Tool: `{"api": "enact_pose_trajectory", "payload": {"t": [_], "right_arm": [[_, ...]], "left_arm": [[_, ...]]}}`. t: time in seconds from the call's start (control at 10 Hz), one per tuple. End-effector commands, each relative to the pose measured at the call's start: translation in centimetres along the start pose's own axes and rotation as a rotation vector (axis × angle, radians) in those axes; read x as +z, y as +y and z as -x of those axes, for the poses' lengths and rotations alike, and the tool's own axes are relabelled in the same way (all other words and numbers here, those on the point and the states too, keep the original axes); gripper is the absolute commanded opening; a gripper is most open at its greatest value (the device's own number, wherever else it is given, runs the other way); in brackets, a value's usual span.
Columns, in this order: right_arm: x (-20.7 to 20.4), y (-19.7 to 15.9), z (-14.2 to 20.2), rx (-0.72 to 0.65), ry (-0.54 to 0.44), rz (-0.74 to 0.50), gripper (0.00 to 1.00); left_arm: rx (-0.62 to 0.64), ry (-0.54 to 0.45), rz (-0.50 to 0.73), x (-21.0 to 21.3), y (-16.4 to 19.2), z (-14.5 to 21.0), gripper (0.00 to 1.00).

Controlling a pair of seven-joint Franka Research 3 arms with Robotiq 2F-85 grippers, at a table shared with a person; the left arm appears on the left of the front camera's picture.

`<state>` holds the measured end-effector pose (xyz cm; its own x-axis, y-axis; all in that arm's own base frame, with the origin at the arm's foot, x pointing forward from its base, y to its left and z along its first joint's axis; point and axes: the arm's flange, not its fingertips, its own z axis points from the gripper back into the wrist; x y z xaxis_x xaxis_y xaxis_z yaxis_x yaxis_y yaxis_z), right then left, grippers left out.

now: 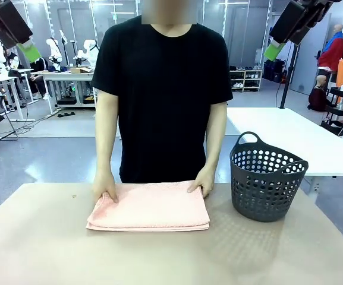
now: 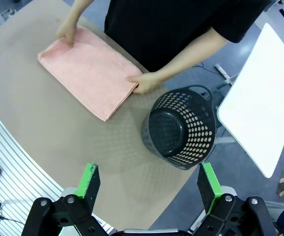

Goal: Fold the towel.
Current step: Pick up the 100 cm Hotel Towel and place it on the left side of the table.

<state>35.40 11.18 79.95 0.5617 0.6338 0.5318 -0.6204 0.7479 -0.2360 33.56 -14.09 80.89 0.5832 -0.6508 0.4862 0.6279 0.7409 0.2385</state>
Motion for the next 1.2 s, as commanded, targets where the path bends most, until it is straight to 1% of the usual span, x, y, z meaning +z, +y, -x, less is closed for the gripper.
{"api": "enact_pose_trajectory", "payload": {"t": [0.0, 1.1], "right_arm": [[0.05, -0.04, 0.13, -0.001, 0.000, -0.002, 1.00], [0.05, -0.04, 0.13, -0.001, 0.000, -0.002, 1.00]], "left_arm": [[0.009, -0.008, 0.018, 0.25, 0.03, -0.14, 1.00], [0.009, -0.008, 0.018, 0.25, 0.03, -0.14, 1.00]]}}
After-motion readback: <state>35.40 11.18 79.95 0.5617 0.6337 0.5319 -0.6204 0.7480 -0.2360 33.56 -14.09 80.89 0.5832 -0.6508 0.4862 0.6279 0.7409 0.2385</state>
